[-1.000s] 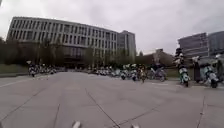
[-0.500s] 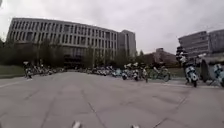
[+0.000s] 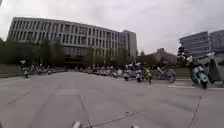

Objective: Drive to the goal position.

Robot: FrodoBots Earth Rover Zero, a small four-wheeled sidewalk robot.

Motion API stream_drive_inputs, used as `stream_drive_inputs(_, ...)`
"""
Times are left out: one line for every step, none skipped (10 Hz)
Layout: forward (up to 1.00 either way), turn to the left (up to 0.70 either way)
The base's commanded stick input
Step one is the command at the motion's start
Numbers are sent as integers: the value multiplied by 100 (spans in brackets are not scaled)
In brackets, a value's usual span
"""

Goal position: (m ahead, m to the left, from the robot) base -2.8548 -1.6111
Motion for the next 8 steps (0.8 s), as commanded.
stream_drive_inputs(70, 4)
stream_drive_inputs(70, 6)
stream_drive_inputs(70, 10)
stream_drive_inputs(70, 17)
stream_drive_inputs(70, 9)
stream_drive_inputs(70, 5)
stream_drive_inputs(70, 2)
stream_drive_inputs(70, 2)
